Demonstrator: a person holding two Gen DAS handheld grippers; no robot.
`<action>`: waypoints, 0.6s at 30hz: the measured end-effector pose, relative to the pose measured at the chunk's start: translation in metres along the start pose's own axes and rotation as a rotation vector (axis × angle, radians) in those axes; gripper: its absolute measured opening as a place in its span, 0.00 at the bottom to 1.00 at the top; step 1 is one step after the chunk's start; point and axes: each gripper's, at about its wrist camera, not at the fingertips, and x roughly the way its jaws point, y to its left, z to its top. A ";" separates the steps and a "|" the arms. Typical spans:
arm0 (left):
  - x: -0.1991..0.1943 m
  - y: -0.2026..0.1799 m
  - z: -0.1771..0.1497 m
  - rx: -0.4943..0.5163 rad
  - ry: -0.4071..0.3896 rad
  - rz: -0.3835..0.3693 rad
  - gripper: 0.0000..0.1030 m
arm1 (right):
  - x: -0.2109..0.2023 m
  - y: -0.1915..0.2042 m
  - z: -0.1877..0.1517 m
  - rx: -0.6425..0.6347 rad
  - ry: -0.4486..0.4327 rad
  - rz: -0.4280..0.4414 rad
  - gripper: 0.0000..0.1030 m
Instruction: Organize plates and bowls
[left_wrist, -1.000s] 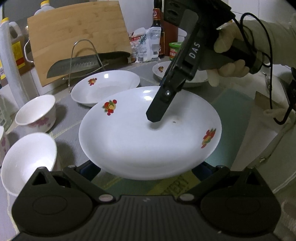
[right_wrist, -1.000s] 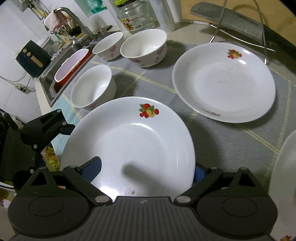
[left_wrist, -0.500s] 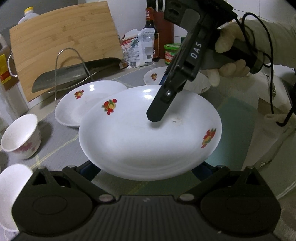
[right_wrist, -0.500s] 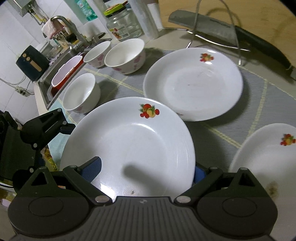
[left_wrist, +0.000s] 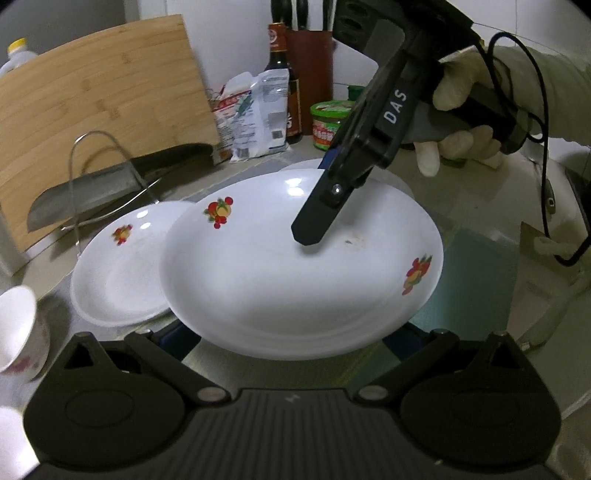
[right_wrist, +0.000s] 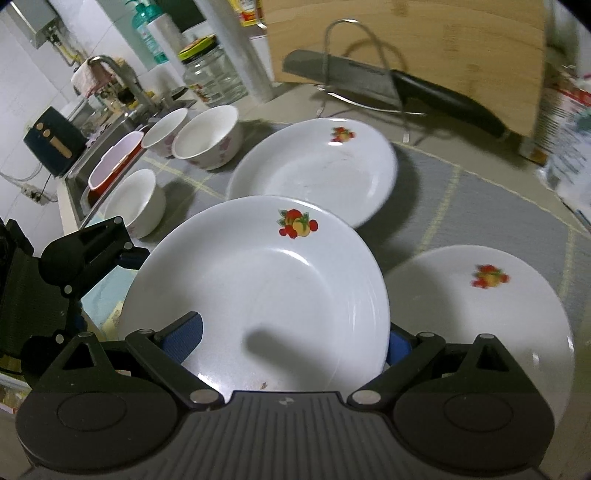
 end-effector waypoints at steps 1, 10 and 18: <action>0.003 -0.002 0.003 0.004 0.000 -0.003 0.99 | -0.002 -0.003 -0.001 0.004 -0.003 -0.004 0.97; 0.033 -0.018 0.030 0.024 0.015 -0.042 0.99 | -0.024 -0.042 -0.018 0.054 -0.026 -0.020 0.97; 0.054 -0.029 0.048 0.039 0.023 -0.064 0.99 | -0.040 -0.069 -0.029 0.085 -0.046 -0.035 0.97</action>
